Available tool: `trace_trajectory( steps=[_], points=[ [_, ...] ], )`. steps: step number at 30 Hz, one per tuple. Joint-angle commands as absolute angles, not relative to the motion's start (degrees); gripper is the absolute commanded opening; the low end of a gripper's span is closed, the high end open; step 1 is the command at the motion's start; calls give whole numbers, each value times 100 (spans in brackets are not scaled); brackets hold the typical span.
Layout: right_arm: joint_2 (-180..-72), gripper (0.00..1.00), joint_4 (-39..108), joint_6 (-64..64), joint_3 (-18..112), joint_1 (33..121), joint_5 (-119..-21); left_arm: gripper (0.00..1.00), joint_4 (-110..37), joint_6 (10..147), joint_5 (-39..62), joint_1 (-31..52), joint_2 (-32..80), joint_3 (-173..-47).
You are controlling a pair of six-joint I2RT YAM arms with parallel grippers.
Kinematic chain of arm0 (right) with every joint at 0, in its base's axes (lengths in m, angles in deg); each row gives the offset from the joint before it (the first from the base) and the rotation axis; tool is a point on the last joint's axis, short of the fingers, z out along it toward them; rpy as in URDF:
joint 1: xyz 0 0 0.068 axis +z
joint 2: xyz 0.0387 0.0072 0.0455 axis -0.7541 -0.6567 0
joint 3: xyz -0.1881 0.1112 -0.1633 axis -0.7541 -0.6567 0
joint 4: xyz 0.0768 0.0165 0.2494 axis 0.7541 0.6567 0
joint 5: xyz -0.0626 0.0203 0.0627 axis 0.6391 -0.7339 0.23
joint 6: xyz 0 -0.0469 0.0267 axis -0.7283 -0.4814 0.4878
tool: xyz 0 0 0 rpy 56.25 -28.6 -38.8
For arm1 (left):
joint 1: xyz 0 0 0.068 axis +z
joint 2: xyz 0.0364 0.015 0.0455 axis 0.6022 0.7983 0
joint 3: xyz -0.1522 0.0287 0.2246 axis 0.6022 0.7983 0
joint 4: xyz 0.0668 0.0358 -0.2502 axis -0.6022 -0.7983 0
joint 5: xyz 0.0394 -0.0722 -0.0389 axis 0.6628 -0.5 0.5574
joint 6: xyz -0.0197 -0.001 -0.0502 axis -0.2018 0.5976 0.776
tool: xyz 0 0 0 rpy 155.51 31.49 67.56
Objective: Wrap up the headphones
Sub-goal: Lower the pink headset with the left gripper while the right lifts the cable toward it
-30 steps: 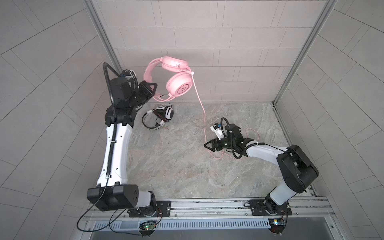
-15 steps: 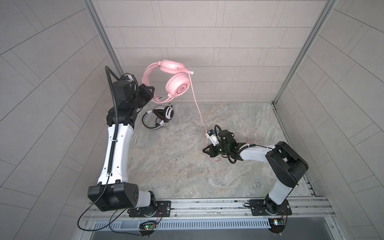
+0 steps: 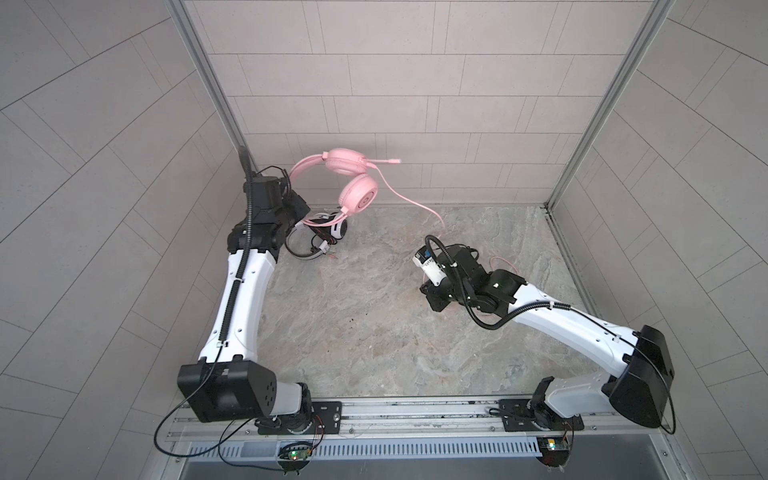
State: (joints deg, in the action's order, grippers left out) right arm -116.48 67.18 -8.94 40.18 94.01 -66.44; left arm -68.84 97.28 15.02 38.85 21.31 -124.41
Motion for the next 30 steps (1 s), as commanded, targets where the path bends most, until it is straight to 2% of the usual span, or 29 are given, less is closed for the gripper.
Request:
trace_trajectory(
  steps=[1,6,13,21,25,30],
  points=[
    [-11565,0,8092,-1335,4596,9533,-5972,0,-6727,8989,2285,3492,1852,-12435],
    [-11598,0,8899,-1565,5518,9715,-5785,0,-6859,8472,2723,3139,1936,-12387],
    [-11700,0,9869,-2019,6838,9742,-5388,0,-6918,7761,2624,2974,2058,-12218],
    [-11675,0,10374,-2255,7880,9741,-5257,0,-6810,7160,3163,2948,1982,-11921],
    [-11648,0,10375,-2403,8207,9740,-5251,0,-6777,6982,2892,2947,1947,-11828],
    [-11733,0,10191,-2655,8617,9738,-5161,0,-6925,6458,1757,2892,2009,-11723]
  ],
)
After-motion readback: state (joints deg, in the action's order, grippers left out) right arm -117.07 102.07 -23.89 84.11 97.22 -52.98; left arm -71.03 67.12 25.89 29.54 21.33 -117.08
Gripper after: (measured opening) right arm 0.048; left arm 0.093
